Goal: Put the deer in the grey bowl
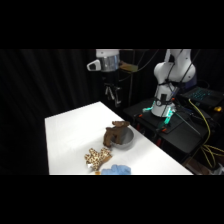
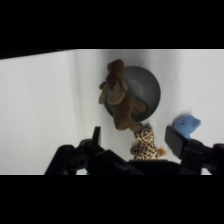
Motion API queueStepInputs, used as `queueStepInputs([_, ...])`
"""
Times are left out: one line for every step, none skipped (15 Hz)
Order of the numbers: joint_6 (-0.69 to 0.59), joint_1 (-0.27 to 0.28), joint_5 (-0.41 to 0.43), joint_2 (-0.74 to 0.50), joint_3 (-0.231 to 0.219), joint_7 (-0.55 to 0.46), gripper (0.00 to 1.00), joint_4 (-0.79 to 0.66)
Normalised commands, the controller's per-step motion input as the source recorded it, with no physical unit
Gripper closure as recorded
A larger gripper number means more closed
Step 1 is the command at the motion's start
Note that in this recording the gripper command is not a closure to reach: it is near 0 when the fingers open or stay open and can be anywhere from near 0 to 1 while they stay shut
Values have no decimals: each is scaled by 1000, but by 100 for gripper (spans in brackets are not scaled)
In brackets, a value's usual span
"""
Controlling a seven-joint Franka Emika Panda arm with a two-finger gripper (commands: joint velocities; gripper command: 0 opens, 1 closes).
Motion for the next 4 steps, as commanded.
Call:
queueStepInputs([-375, -75, -59, -316, -24, -148, 0, 245])
queueStepInputs([-343, -74, -76, -257, -11, -105, 0, 223])
queueStepInputs([-258, -72, -88, -207, 2, -57, 0, 178])
queueStepInputs([-154, -62, -88, -178, 12, -47, 0, 115])
